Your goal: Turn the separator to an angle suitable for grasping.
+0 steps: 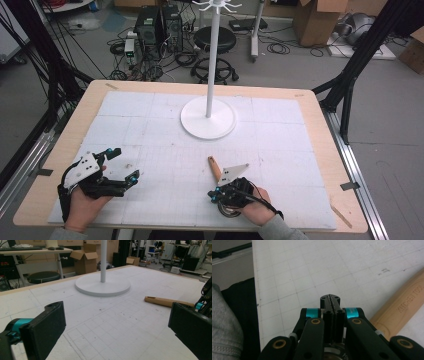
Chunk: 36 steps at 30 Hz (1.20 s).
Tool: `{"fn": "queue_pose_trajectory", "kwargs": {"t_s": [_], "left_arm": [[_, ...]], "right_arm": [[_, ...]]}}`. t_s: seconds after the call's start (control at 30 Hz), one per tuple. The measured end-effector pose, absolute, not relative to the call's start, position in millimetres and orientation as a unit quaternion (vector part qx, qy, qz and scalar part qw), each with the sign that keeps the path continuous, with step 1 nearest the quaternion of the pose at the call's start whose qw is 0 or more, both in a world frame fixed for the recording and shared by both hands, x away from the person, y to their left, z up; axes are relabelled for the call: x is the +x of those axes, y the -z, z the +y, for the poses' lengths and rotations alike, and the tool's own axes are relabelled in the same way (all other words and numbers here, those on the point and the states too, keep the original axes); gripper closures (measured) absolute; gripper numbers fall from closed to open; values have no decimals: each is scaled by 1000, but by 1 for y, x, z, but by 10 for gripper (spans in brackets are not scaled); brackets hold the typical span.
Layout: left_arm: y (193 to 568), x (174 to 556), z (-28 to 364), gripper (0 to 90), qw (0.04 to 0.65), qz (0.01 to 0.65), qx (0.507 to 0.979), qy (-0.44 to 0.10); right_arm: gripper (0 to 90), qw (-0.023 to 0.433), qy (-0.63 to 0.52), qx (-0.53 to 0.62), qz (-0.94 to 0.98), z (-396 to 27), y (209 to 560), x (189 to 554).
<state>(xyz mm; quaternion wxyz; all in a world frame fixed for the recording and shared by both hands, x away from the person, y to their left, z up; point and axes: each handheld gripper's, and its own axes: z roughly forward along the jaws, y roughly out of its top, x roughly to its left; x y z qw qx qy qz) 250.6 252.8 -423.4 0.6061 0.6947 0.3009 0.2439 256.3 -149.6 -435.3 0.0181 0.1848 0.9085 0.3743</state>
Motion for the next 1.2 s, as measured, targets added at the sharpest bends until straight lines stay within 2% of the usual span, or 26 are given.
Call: {"fn": "queue_pose_trajectory", "kwargs": {"t_s": [1.2], "left_arm": [[423, 251, 252, 18, 608, 300, 694, -243]], "right_arm": [[900, 7, -355, 196, 914, -166, 437, 248]]}}
